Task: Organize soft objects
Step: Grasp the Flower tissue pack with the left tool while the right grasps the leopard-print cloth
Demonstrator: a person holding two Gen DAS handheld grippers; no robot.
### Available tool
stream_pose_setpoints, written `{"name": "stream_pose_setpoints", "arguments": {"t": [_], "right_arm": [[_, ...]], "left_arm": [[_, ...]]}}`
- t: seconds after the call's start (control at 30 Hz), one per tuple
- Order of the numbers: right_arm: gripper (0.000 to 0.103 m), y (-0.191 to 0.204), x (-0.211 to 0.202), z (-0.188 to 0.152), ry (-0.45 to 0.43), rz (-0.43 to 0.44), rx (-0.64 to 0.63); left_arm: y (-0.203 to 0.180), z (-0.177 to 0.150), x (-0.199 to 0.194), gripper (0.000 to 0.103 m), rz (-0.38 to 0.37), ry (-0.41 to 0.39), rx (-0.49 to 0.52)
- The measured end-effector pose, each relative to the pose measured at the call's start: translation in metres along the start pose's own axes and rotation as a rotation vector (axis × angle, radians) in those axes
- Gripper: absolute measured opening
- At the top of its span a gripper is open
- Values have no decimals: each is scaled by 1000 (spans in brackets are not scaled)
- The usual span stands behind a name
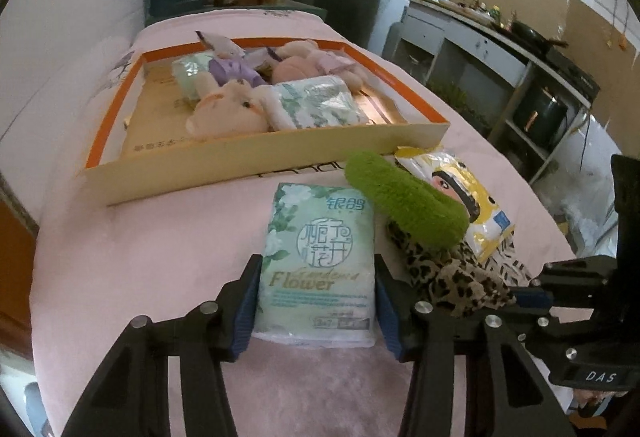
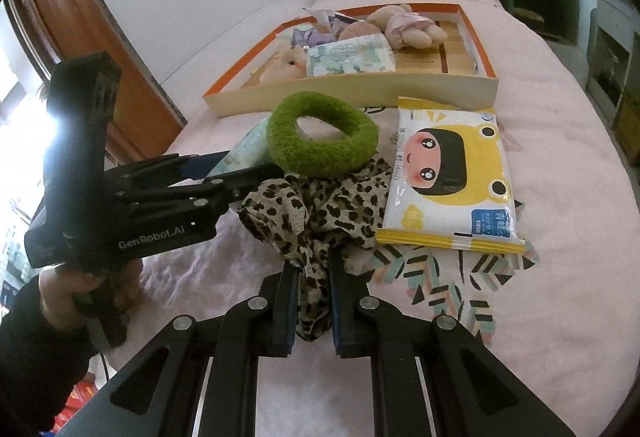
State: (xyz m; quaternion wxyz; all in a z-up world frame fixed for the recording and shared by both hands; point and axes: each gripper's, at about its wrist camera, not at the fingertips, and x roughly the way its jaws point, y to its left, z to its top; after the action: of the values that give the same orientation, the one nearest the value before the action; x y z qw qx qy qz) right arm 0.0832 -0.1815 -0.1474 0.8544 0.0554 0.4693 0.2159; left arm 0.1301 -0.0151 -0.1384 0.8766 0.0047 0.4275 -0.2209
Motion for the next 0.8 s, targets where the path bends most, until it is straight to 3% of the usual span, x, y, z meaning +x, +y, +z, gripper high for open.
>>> {"name": "stream_pose_setpoints", "arguments": {"t": [0.5, 0.8], "right_arm": [[13, 26, -17, 2, -20, 36, -63], [13, 50, -49, 1, -64, 74, -103]], "left_arm": [[2, -16, -38, 48, 5, -51, -99], [2, -18, -71, 48, 2, -112, -130]]}}
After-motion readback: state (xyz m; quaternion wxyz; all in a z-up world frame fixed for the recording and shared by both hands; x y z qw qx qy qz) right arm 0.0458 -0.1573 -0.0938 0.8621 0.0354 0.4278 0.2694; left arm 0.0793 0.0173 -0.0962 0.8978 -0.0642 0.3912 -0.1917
